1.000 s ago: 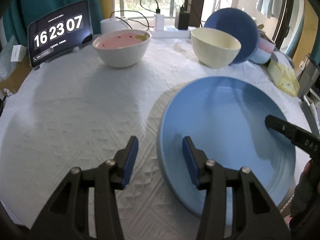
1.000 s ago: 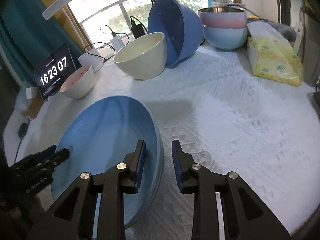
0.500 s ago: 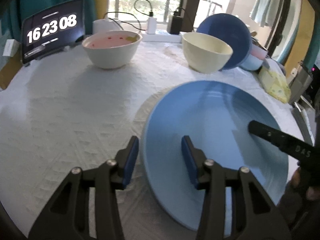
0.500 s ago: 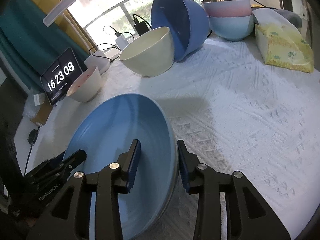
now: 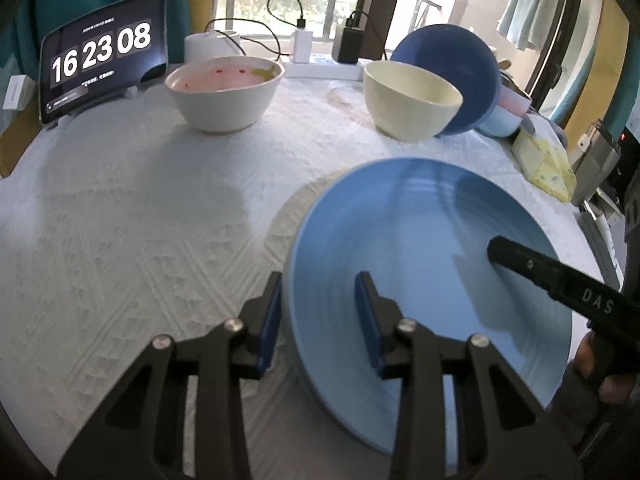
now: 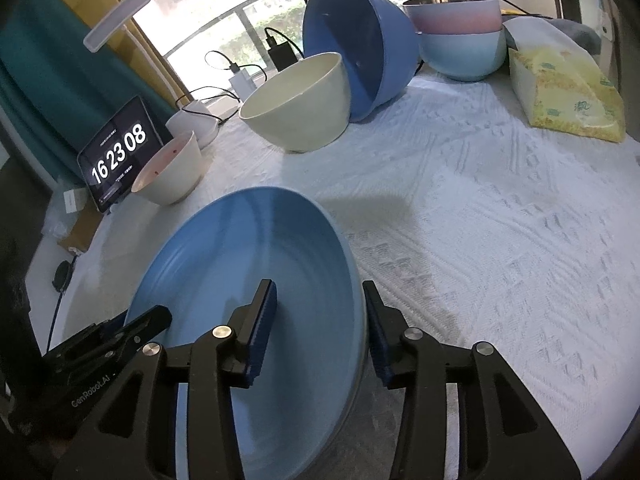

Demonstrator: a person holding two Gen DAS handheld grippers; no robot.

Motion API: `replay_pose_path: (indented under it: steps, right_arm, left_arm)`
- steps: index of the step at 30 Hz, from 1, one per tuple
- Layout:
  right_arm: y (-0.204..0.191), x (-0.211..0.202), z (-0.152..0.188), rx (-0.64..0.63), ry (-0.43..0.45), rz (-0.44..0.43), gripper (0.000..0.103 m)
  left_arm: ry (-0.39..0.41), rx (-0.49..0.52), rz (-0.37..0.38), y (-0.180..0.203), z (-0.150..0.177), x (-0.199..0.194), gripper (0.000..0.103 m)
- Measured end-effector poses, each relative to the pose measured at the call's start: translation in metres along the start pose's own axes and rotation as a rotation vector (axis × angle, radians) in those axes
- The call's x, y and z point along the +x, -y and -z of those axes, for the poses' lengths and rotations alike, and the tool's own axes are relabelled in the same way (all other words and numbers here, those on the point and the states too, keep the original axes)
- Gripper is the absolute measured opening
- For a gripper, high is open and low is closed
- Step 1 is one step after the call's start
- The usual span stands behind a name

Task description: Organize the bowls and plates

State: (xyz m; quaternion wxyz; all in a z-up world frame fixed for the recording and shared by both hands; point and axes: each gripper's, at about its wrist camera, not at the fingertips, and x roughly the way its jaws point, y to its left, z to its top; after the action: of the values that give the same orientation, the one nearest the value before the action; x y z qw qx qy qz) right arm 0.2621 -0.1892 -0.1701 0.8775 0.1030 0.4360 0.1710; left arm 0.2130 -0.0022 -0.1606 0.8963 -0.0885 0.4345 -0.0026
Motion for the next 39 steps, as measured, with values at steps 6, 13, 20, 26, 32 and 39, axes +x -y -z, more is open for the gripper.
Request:
replay_pose_path:
  steps: [6,13,20,26,32,39]
  right_arm:
    - [-0.010,-0.001,-0.003,-0.019,0.004,-0.001,0.044]
    - [-0.033,0.002,-0.009,-0.057,0.002,-0.008,0.045]
    - [-0.061,0.010,-0.009,-0.098,-0.007,-0.019,0.045]
    - [-0.085,0.022,-0.006,-0.137,-0.022,-0.026,0.045]
    - [-0.107,0.039,-0.002,-0.172,-0.049,-0.046,0.045]
    - [-0.137,0.056,-0.001,-0.231,-0.062,-0.064,0.045]
  left_arm:
    - [0.013,-0.012,0.000,-0.008,-0.002,-0.007,0.037]
    - [0.038,-0.047,-0.014,-0.029,-0.005,-0.017,0.037]
    - [0.056,-0.083,-0.028,-0.055,-0.006,-0.024,0.037]
    - [0.060,-0.125,-0.036,-0.080,-0.003,-0.028,0.037]
    - [0.071,-0.170,-0.056,-0.108,-0.001,-0.033,0.037]
    - [0.083,-0.225,-0.080,-0.139,-0.001,-0.039,0.037]
